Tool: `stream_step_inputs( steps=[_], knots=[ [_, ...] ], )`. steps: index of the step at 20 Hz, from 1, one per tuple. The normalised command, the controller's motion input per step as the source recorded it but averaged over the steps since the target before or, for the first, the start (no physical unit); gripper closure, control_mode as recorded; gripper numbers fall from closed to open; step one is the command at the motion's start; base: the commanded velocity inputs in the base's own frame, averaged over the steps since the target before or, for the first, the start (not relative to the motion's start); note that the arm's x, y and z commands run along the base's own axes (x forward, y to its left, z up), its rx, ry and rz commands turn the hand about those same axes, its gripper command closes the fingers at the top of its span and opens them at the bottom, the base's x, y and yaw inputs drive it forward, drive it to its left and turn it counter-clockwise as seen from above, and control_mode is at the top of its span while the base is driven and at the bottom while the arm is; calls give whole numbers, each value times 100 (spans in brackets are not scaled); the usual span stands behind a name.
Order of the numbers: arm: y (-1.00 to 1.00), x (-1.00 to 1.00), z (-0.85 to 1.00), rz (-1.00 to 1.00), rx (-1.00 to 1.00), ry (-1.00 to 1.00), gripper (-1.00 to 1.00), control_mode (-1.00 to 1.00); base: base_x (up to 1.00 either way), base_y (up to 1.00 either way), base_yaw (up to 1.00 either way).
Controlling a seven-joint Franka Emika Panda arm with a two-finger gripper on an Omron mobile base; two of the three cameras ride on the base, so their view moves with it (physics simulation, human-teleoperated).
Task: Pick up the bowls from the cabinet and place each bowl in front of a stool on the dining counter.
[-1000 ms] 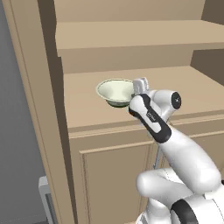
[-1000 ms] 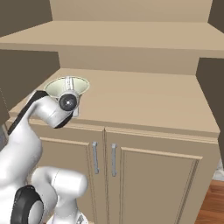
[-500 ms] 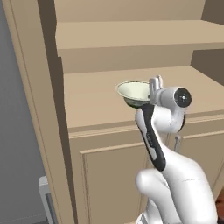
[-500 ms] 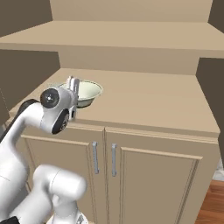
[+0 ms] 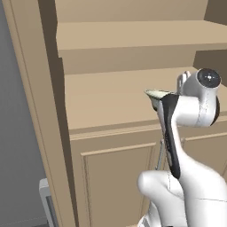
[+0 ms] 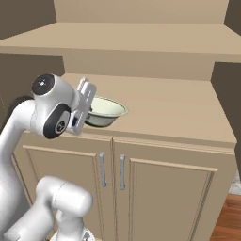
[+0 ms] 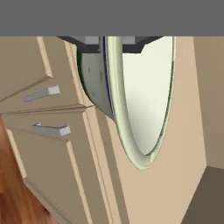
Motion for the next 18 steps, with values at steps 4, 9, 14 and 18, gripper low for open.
stream_step_inputs(
  steps=[4,9,14,18],
  knots=[
    [-23,-100,3,-4,0,-5,100,-100,0,0,0],
    [-2,-100,8,0,0,-21,100,-100,0,0,0],
    [14,-92,40,0,-9,-26,100,-100,0,0,0],
    [10,-51,43,0,-17,-10,100,-100,0,0,0]
  ],
)
